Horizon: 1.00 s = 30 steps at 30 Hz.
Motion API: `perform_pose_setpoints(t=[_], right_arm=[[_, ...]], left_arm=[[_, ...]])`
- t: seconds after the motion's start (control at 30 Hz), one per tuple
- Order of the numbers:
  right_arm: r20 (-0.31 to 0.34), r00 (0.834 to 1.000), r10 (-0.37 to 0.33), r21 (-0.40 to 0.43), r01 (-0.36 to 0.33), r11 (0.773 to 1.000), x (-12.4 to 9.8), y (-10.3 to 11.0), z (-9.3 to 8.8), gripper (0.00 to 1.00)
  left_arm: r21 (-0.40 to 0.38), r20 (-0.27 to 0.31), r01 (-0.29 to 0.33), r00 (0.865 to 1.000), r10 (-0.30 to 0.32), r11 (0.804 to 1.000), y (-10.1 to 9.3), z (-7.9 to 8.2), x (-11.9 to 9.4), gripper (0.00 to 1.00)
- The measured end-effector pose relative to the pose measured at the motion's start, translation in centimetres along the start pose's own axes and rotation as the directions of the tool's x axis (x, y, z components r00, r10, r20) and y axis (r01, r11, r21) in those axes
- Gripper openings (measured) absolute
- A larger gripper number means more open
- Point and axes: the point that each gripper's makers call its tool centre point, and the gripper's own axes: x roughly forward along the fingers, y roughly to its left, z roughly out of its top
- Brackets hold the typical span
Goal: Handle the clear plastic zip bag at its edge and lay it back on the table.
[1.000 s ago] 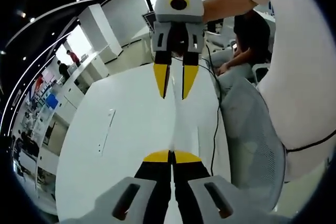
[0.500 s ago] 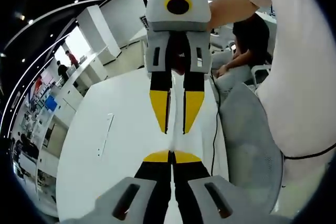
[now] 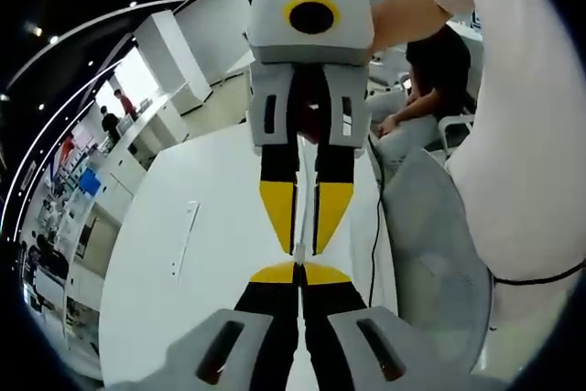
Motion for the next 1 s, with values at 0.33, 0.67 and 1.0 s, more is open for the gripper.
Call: perform_pose_setpoints(t=[0.33,0.67,1.0], right_arm=[[-0.014,1.0,-0.006,-0.031,0.006,1.0,0.14,-0.18,0.0,0.01],[-0.022,1.0,0.001,-0.044,-0.002,0.999,0.12,0.01,-0.07,0.0],[-0.039,0.999,0.01,-0.044,-0.011,0.999,0.08,0.3,-0.08,0.0]], left_arm=[[-0.005,-0.003,0.002,1.0,-0.002,1.0,-0.07,0.16,-0.09,0.0],[-0.009,-0.007,0.008,1.0,-0.008,1.0,-0.25,0.22,-0.03,0.0],[-0.017,-0.006,0.018,1.0,-0.018,1.0,-0.52,0.23,0.01,0.0]])
